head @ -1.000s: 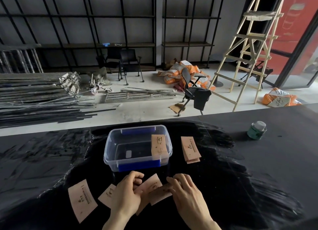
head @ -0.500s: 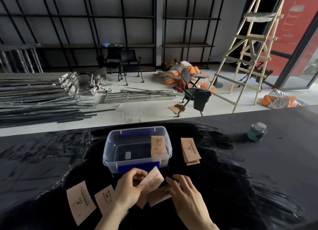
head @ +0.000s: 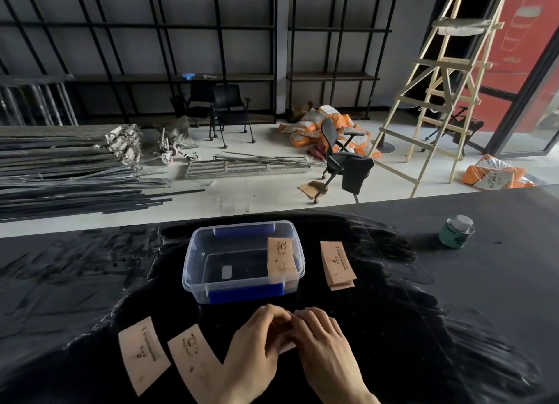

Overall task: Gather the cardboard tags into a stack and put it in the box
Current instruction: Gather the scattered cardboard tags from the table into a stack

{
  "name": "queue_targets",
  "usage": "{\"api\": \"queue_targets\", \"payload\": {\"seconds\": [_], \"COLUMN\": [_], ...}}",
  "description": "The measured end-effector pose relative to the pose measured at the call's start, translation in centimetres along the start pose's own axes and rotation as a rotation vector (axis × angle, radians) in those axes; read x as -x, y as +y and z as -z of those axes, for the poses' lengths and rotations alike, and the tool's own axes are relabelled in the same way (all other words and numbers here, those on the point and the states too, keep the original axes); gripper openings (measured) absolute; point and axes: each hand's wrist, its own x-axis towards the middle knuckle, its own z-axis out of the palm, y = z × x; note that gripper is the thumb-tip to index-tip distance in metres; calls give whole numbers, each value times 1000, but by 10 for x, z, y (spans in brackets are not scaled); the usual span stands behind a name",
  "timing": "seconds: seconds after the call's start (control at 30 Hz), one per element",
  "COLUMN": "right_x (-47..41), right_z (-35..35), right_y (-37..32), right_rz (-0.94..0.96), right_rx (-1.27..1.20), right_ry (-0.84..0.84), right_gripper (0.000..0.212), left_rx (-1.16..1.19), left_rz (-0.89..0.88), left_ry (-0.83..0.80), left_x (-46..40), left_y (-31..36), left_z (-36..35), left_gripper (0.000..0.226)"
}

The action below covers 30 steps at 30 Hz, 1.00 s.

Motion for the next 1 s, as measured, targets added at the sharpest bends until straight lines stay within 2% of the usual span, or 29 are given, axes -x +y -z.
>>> {"api": "queue_targets", "payload": {"seconds": [0.1,0.17,0.23,0.3,0.4,0.57,0.73,0.83,0.93,1.0], "right_x": [-4,-6,-7,-9,-14,-17,-20,-20,-20,-21], "right_z": [-5,-9,-12,-13,-13,-12,-9,-7,-5,-5], "right_y": [-3,-5,-5,-7,-13,-21,-21,-21,-23,-25], "right_rz": [-14,-19,-17,-17,-9,-8,7,1,4,13], "right_rx": [-17,-18,-24,-36,-50,-75,-89,-106,-127,-103], "right_ry": [29,38,32,13,-6,-24,-51,-59,-50,-51], "right_gripper": [45,46,54,57,58,57,64,62,57,55], "left_rx": [-147,-268,-458,-640,-705,-737,-419,-227,-162,-121], "left_rz": [38,153,378,570,653,640,494,416,273,195], "left_ry": [309,503,491,381,336,323,277,343,390,337], "left_x": [12,22,31,39,46,45,44,43,33,21], "left_y": [-8,-17,-26,-33,-36,-37,-43,-46,-43,-35], "left_z": [8,24,41,52,59,53,50,52,57,60], "left_gripper": [29,24,32,45,63,82,83,71,71,73]}}
